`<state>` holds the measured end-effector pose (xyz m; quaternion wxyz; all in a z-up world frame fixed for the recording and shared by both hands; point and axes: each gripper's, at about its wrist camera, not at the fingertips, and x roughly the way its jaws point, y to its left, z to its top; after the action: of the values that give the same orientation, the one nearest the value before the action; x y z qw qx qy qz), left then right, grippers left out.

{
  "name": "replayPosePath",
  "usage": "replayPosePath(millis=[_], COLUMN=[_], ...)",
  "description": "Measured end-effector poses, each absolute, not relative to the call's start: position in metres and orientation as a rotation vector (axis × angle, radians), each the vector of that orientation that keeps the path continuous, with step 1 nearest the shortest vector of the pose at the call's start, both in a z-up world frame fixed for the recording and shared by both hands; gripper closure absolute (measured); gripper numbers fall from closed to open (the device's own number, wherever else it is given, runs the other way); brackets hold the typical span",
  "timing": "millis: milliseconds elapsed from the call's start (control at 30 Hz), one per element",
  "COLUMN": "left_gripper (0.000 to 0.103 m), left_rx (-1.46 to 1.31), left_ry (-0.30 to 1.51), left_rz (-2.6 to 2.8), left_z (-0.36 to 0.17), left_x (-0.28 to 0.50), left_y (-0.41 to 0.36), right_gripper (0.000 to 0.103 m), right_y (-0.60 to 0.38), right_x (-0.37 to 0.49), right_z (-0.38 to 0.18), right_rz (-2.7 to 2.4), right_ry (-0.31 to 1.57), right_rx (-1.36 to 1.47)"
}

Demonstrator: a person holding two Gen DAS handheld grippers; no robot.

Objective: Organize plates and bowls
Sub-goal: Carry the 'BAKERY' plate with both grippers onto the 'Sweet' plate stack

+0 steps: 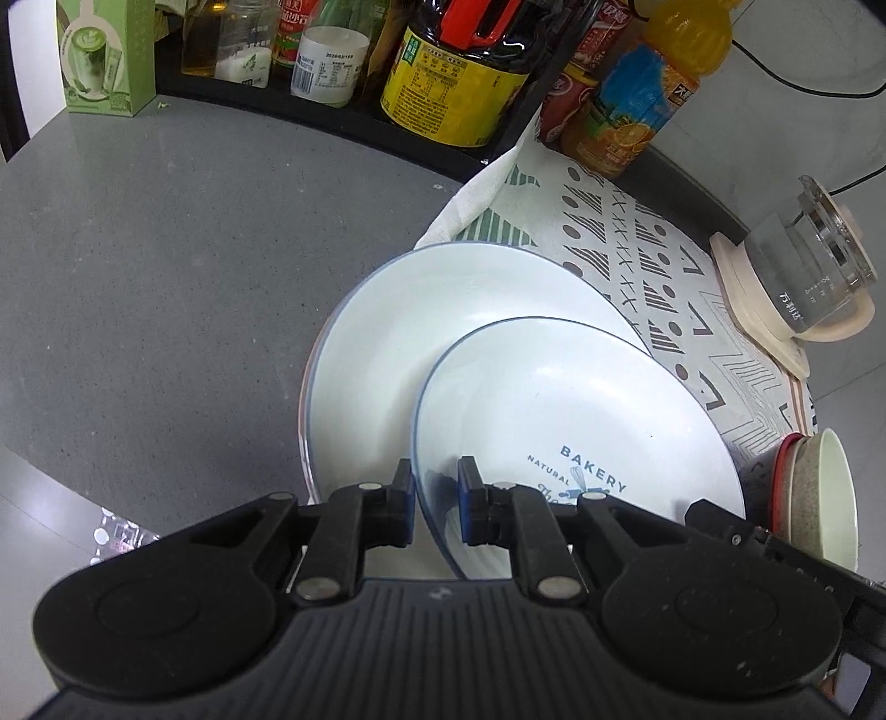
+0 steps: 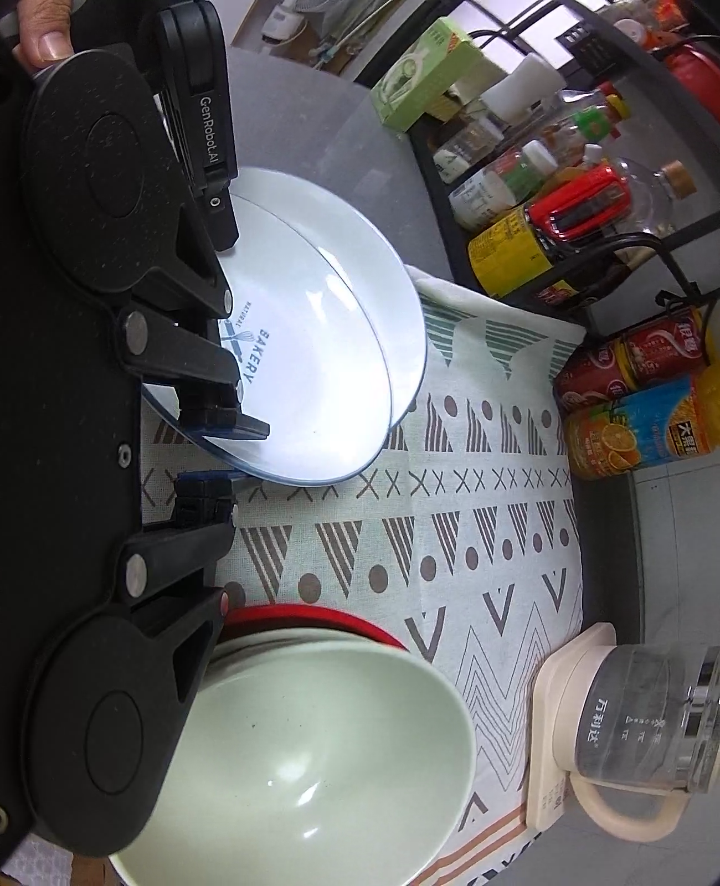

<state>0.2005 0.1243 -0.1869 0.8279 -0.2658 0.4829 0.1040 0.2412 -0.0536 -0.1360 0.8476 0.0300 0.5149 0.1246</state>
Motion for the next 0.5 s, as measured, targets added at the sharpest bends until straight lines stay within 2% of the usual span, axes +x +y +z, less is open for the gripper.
replayPosePath(millis=[367,433,500], left_gripper=[0.087,0.082,0.069], left_rx=[-0.538,-0.555,-0.562], left_ry=[1.061,1.051,1.039], left_rz=[0.249,0.246,0.262], left_z=[-0.178,-0.175,-0.170], left_x=[0.205,0.201,0.198], left_y=[0.132,0.137,0.141], right_gripper=[0.091,0.090,0.090], right_y=[-0.038,-0.036,-0.035], right_x=[0.239,0.239,0.238], right_z=[-0.152,-0.154,-0.155], right_rz=[0.237,0.235,0.235], right_ry=[1.087,1.090,1.088], right_rx=[0.001,-0.008,-0.007])
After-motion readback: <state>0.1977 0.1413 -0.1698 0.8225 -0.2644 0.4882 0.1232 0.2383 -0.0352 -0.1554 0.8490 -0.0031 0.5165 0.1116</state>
